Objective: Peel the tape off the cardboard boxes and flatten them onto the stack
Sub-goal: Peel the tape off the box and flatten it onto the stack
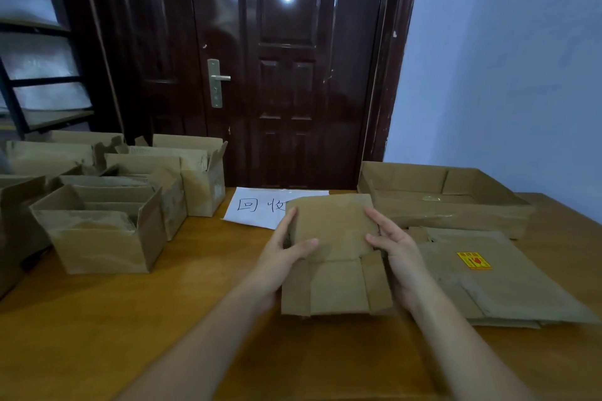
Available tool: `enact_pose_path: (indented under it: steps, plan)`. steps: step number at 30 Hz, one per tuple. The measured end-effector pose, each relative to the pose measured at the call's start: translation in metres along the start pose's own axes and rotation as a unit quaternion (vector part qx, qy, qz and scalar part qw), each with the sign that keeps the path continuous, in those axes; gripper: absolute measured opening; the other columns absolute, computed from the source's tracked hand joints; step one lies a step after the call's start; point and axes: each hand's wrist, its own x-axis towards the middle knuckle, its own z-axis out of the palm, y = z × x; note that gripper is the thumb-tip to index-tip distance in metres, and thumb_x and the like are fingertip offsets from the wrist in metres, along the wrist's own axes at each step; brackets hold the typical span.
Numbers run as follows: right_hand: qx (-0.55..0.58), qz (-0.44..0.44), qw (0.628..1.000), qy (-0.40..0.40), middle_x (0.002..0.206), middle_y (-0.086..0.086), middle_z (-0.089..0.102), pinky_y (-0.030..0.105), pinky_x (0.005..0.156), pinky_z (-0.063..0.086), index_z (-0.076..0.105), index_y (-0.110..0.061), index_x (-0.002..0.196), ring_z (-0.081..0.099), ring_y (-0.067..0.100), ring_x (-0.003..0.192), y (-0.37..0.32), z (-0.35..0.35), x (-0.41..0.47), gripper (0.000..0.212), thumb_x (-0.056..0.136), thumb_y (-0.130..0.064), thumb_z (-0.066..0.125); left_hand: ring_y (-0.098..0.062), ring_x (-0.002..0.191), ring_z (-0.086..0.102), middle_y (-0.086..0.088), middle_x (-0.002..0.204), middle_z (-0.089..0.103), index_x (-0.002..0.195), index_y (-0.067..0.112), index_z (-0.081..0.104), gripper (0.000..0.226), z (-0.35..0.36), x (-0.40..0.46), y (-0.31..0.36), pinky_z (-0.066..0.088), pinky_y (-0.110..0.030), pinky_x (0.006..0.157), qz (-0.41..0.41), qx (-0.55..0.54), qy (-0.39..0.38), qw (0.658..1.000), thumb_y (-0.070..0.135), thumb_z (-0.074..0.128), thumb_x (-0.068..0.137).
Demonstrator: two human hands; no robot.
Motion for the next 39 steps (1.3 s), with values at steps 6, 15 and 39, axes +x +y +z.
enact_pose_path:
  steps: [6, 15, 39]
  plan:
    - [-0.162, 0.034, 0.985, -0.042, 0.163, -0.005, 0.03, 0.046, 0.106, 0.049, 0.044, -0.034, 0.151, 0.042, 0.02, 0.141, 0.002, -0.001, 0.001, 0.095, 0.065, -0.052, 0.082, -0.004, 0.116, 0.048, 0.013, 0.138, 0.042, 0.155, 0.032, 0.041, 0.091, -0.003, 0.003, 0.008, 0.045, -0.029, 0.1, 0.048, 0.224, 0.086, 0.97, 0.034, 0.09, 0.078]
    - [-0.519, -0.006, 0.839, -0.164, 0.168, -0.007, -0.018, 0.023, 0.114, 0.025, 0.008, -0.017, 0.162, 0.011, 0.016, 0.154, 0.015, 0.013, 0.002, 0.129, 0.067, -0.036, 0.094, -0.021, 0.144, 0.035, 0.004, 0.161, 0.014, 0.165, 0.017, 0.015, 0.091, -0.017, -0.001, -0.006, 0.031, -0.028, 0.114, 0.023, 0.465, 0.064, 0.883, 0.025, 0.073, 0.096]
    - [-0.692, -0.213, 0.68, -0.118, 0.098, -0.014, 0.045, 0.032, 0.093, 0.041, 0.07, -0.031, 0.101, 0.037, 0.008, 0.098, 0.053, 0.009, -0.01, 0.04, 0.097, -0.061, 0.044, -0.02, 0.156, 0.008, 0.01, 0.172, 0.008, 0.165, 0.03, 0.014, 0.103, -0.047, -0.033, -0.022, 0.011, -0.047, 0.125, -0.026, 0.687, -0.054, 0.725, 0.087, 0.045, 0.085]
